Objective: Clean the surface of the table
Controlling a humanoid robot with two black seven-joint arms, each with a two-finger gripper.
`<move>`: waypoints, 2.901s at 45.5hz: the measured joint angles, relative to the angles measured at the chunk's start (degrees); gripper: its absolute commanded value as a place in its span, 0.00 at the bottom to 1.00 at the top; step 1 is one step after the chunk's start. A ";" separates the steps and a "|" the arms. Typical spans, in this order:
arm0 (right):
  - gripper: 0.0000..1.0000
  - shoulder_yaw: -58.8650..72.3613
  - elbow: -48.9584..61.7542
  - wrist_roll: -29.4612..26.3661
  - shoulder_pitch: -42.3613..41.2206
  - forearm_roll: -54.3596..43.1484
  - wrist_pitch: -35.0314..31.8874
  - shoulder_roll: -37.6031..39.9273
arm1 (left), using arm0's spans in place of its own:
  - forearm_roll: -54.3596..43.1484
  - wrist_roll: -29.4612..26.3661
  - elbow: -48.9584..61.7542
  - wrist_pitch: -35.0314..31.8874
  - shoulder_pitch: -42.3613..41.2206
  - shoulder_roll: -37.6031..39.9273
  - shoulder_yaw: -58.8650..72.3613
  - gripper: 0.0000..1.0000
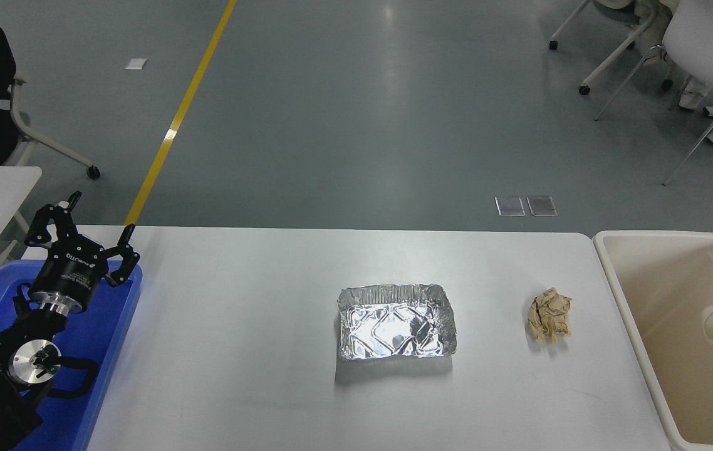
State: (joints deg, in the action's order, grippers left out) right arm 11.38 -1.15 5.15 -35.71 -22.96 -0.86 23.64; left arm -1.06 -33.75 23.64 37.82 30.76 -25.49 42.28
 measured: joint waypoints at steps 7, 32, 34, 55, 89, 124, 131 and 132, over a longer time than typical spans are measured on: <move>0.00 0.07 -0.06 -0.03 1.03 -0.13 0.04 -0.55 | 0.00 0.00 0.00 0.00 0.00 0.00 0.00 1.00; 0.20 0.02 -0.20 0.02 2.17 -0.15 0.02 -1.51 | 0.00 0.00 0.00 0.01 0.00 0.00 0.00 1.00; 0.30 -0.03 -0.20 0.02 2.15 -0.04 0.09 -1.53 | 0.00 0.00 -0.01 0.01 0.00 0.00 0.00 1.00; 0.90 -1.03 -0.06 0.04 1.55 0.66 2.71 -1.34 | 0.00 0.00 -0.01 0.03 0.00 0.00 0.00 1.00; 0.98 -14.03 -0.45 0.34 -9.47 0.83 4.13 4.54 | 0.00 0.00 -0.02 -0.02 0.00 0.00 0.00 1.00; 0.98 -50.52 -11.25 10.10 -15.31 2.43 4.12 8.21 | 0.00 0.00 -0.01 -0.02 0.00 0.00 0.00 1.00; 0.98 -56.85 -16.75 10.70 -15.20 3.81 4.28 8.42 | 0.00 0.00 0.00 -0.01 0.00 0.00 0.00 1.00; 0.98 -57.54 -17.48 10.78 -15.16 3.92 4.29 8.42 | -0.01 0.00 0.00 -0.01 0.00 0.00 0.00 1.00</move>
State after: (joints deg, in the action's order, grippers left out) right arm -46.15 -18.62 15.93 -50.87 -19.04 3.43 32.06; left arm -1.06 -33.75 23.64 37.81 30.76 -25.49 42.27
